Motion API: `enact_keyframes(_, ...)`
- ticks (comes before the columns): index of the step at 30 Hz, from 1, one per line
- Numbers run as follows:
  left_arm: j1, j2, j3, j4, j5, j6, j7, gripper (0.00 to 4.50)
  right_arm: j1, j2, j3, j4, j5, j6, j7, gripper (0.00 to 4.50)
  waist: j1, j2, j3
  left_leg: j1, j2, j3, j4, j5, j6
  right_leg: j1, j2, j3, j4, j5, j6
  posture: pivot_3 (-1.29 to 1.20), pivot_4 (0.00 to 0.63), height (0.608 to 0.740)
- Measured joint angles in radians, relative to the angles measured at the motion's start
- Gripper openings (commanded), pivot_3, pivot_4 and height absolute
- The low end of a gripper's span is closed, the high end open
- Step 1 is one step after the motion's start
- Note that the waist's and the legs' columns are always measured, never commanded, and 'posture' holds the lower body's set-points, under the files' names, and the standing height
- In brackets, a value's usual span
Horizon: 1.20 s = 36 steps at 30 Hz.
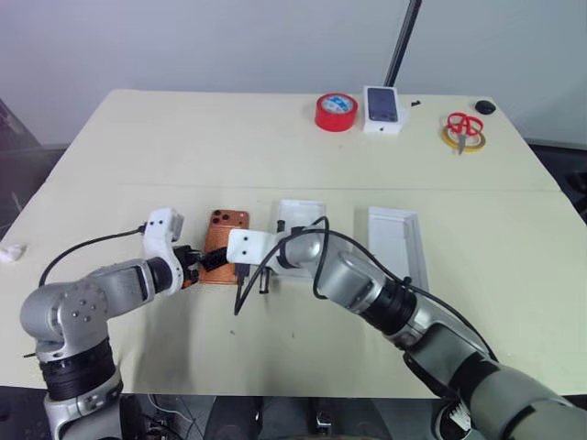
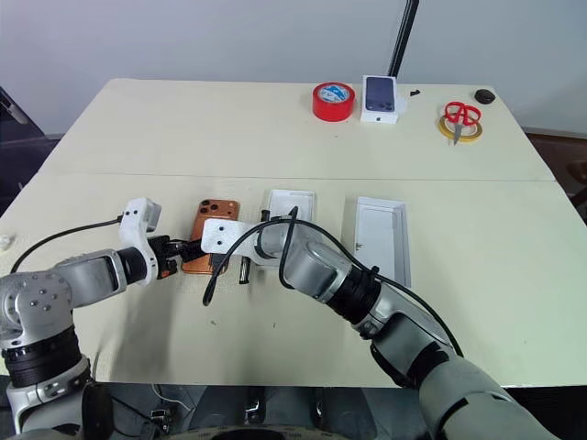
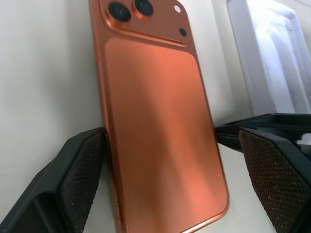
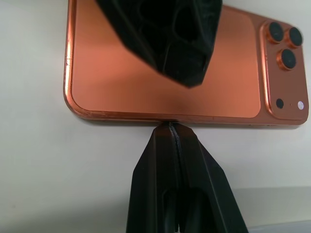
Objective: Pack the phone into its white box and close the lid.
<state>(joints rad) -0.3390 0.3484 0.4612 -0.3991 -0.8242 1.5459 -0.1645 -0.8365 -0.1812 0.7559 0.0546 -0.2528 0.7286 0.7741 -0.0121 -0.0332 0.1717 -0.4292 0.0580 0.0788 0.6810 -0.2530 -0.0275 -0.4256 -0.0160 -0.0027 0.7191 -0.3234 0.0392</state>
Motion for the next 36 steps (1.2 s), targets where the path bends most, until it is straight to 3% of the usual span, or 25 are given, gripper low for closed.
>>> enact_keyframes(8, -0.012, -0.071, 0.017, 0.0, -0.038, 0.031, 0.01, 4.47, 0.01, 0.0, -0.006, 0.0, -0.007, -0.014, 0.0, 0.0, -0.002, 0.0, 0.0, 0.0, 0.0, -0.001, 0.0, 0.0, 0.0, 0.0, 0.0, 0.0, 0.0, 0.0, 0.0, 0.0, 0.15, 0.69)
enact_keyframes(25, -0.062, -0.144, 0.236, 0.15, -0.181, 0.06, 0.122, 4.47, 0.018, 0.007, -0.009, -0.002, -0.008, -0.016, -0.003, 0.0, -0.005, 0.0, 0.0, 0.0, 0.0, -0.001, 0.0, 0.0, 0.0, 0.0, 0.0, 0.0, 0.0, 0.0, 0.0, 0.0, 0.15, 0.69)
enact_keyframes(28, -0.074, -0.153, 0.276, 0.182, -0.199, 0.06, 0.161, 3.61, 0.019, 0.008, -0.009, -0.004, -0.008, -0.016, -0.003, 0.0, -0.008, 0.0, 0.0, 0.001, 0.0, -0.001, 0.0, 0.0, 0.0, 0.0, 0.0, 0.0, 0.0, 0.0, 0.0, 0.0, 0.15, 0.69)
enact_keyframes(32, -0.076, -0.154, 0.319, 0.22, -0.211, 0.06, 0.218, 1.76, 0.026, 0.007, -0.012, -0.011, -0.008, -0.016, -0.005, 0.0, -0.009, -0.001, 0.0, 0.0, 0.0, -0.001, 0.0, 0.0, 0.0, 0.0, 0.001, 0.0, 0.0, 0.0, 0.0, 0.0, 0.15, 0.69)
enact_keyframes(36, -0.076, -0.155, 0.352, 0.233, -0.244, 0.06, 0.261, 1.76, 0.027, 0.003, -0.015, -0.014, -0.008, -0.014, -0.004, 0.0, -0.008, -0.002, 0.001, 0.0, 0.0, -0.001, 0.0, 0.0, 0.0, 0.0, 0.0, 0.0, 0.0, 0.0, 0.0, 0.0, 0.15, 0.69)
